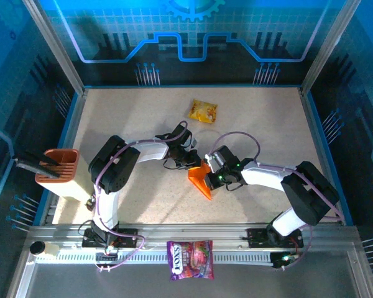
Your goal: Fold a paper plane with a square sheet of paper (pick it up from the middle)
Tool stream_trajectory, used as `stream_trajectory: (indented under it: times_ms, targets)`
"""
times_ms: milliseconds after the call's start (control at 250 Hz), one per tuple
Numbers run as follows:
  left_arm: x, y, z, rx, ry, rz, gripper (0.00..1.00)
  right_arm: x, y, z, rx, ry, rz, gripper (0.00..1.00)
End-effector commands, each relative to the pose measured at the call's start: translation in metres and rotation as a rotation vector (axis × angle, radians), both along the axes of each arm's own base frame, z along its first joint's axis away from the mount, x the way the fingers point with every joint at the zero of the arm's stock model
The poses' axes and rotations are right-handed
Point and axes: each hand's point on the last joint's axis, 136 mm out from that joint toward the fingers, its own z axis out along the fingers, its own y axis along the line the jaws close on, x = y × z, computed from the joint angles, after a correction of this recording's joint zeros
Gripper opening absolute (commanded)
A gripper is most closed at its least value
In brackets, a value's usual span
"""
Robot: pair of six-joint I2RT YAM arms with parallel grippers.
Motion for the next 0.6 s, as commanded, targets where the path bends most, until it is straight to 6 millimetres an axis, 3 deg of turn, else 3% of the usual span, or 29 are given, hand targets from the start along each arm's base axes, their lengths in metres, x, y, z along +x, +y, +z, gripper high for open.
stream_trajectory:
  times_ms: [0, 595]
  targets:
    - [-0.014, 0.0092, -0.0164, 0.059, 0.052, -0.012, 0.14, 0.0011, -0.003, -0.0005, -0.013, 0.012, -0.009, 0.0]
    - [-0.0142, 0.0092, -0.0165, 0.06, 0.055, -0.014, 0.14, -0.003, -0.0036, -0.0051, -0.022, 0.026, 0.003, 0.0]
